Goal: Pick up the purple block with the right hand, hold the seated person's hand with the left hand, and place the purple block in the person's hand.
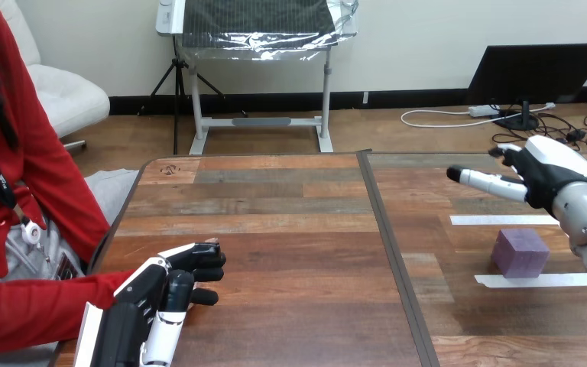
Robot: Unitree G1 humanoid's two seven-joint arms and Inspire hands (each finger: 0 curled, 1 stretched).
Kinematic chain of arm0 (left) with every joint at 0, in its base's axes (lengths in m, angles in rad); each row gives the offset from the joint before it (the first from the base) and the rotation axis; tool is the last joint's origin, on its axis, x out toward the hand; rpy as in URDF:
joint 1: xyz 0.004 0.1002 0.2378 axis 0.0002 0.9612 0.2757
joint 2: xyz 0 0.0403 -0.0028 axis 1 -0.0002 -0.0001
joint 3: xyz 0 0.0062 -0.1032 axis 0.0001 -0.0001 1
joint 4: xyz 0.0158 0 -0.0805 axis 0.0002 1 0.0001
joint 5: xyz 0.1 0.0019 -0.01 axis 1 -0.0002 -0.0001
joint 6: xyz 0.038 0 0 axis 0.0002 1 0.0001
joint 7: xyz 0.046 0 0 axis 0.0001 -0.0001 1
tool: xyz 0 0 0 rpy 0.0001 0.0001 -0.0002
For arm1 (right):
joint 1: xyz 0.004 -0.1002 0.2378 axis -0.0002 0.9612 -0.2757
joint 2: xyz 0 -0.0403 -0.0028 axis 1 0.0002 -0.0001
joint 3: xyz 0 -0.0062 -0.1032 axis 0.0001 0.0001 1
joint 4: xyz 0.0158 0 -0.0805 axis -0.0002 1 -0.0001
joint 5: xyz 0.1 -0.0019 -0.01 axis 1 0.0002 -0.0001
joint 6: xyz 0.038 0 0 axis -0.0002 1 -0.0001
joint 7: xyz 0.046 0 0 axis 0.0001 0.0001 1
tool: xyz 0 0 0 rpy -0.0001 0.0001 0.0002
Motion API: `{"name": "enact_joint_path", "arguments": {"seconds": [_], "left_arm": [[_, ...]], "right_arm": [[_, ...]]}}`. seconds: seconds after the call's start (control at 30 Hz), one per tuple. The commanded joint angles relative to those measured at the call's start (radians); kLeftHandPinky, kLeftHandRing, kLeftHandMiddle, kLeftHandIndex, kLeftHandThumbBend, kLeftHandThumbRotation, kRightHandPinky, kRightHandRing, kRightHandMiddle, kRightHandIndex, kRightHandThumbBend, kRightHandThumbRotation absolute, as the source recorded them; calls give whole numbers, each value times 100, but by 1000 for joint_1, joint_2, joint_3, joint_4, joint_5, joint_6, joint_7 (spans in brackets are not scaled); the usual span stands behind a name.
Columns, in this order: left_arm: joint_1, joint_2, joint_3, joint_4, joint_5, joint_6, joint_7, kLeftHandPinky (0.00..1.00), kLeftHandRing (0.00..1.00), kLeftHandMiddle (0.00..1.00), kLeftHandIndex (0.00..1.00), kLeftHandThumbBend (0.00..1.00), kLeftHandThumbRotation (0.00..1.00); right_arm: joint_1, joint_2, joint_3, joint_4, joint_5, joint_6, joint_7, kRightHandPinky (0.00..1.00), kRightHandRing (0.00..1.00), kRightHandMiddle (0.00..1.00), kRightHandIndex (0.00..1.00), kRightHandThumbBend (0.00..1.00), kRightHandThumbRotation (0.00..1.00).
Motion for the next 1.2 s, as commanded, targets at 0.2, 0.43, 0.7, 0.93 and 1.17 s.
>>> {"name": "enact_joint_path", "arguments": {"seconds": [0.2, 0.43, 0.7, 0.93, 1.17], "left_arm": [[-50, -39, 1, -8, -5, -39, 4, 58, 68, 69, 66, 48, 90], [-50, -37, 4, -5, -8, -41, 2, 58, 67, 68, 66, 47, 90], [-49, -37, 2, -6, -24, -39, -3, 58, 68, 69, 65, 49, 89], [-49, -33, 7, -9, -18, -41, -4, 59, 69, 69, 65, 48, 88], [-50, -32, 8, -12, -17, -41, -5, 58, 68, 69, 65, 48, 88]], "right_arm": [[-42, -25, 53, 7, -40, 48, 25, 79, 90, 92, 93, 80, 96], [-15, -19, 42, 9, -29, 63, 19, 75, 89, 92, 93, 79, 94], [9, -21, 73, 11, -58, 54, 7, 78, 88, 90, 89, 78, 89], [20, -8, 48, 16, -21, 74, 66, 81, 89, 91, 90, 75, 89], [30, -3, 70, 16, -34, 92, 84, 85, 92, 93, 91, 74, 90]]}}
